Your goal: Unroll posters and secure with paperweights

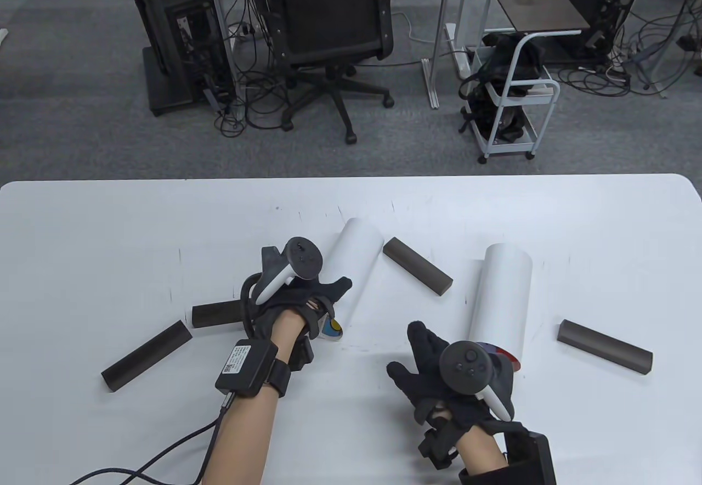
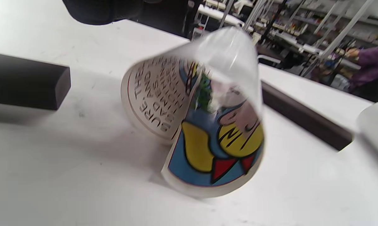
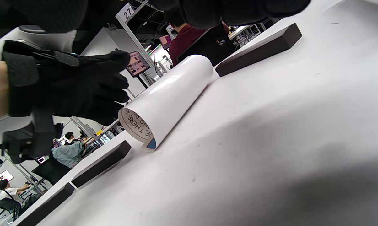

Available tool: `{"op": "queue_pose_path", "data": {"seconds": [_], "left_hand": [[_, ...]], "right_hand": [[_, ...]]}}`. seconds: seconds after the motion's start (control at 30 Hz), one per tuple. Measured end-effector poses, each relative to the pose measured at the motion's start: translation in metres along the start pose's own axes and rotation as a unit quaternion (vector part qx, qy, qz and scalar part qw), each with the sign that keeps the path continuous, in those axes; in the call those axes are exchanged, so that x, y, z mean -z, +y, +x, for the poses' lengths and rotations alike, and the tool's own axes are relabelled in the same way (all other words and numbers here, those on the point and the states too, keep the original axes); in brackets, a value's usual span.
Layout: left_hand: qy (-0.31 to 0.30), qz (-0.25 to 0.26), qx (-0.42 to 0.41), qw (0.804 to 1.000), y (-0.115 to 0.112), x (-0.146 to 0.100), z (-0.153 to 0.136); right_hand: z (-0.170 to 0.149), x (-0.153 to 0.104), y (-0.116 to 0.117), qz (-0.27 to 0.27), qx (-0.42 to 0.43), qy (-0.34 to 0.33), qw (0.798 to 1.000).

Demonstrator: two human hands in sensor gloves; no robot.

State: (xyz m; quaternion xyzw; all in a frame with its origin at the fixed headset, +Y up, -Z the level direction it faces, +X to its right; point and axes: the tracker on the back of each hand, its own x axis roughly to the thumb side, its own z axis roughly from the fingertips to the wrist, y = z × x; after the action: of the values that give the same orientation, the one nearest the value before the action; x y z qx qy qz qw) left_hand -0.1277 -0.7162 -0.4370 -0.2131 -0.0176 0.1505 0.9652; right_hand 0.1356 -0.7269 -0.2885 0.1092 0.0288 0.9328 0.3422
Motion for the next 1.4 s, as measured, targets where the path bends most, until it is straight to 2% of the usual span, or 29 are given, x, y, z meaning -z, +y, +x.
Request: {"op": "queue_pose_path", "data": {"seconds": [0.17,0.37,0.47,0.63,0.87,0.93,1.07,1.27,1.4], "left_hand": [[0.011,-0.019,0.024,0.999,-0.027,0.020,0.006],[0.033,0.033,0.008,0.999,-0.036,0.020,0.006],[0.031,0.052,-0.039,0.997,-0.034,0.015,-0.004],[0.004,0.062,-0.172,0.983,-0.033,-0.009,-0.026],[-0.050,0.053,-0.257,0.964,-0.031,-0.076,-0.044],[-0.057,0.050,-0.248,0.966,-0.037,-0.099,-0.048],[-0.055,0.040,-0.223,0.972,-0.058,-0.127,-0.056],[-0.027,0.013,-0.176,0.984,-0.092,-0.138,-0.068],[-0.016,0.040,-0.113,0.993,-0.097,-0.145,-0.067]], "right_hand": [[-0.002,0.002,0.004,0.007,-0.008,0.005,1.000],[-0.003,0.002,0.005,0.009,-0.004,0.006,1.000],[-0.003,0.002,0.005,0.010,-0.005,0.008,1.000],[-0.003,0.002,0.005,0.013,-0.001,0.007,1.000],[-0.002,0.002,0.006,0.017,-0.001,0.001,1.000],[-0.001,0.001,0.006,0.021,0.000,0.000,1.000],[-0.002,0.002,0.009,0.029,0.002,-0.001,1.000],[-0.004,0.005,0.020,0.051,-0.009,0.007,0.999],[0.001,0.010,0.031,0.071,-0.038,0.011,0.997]]}}
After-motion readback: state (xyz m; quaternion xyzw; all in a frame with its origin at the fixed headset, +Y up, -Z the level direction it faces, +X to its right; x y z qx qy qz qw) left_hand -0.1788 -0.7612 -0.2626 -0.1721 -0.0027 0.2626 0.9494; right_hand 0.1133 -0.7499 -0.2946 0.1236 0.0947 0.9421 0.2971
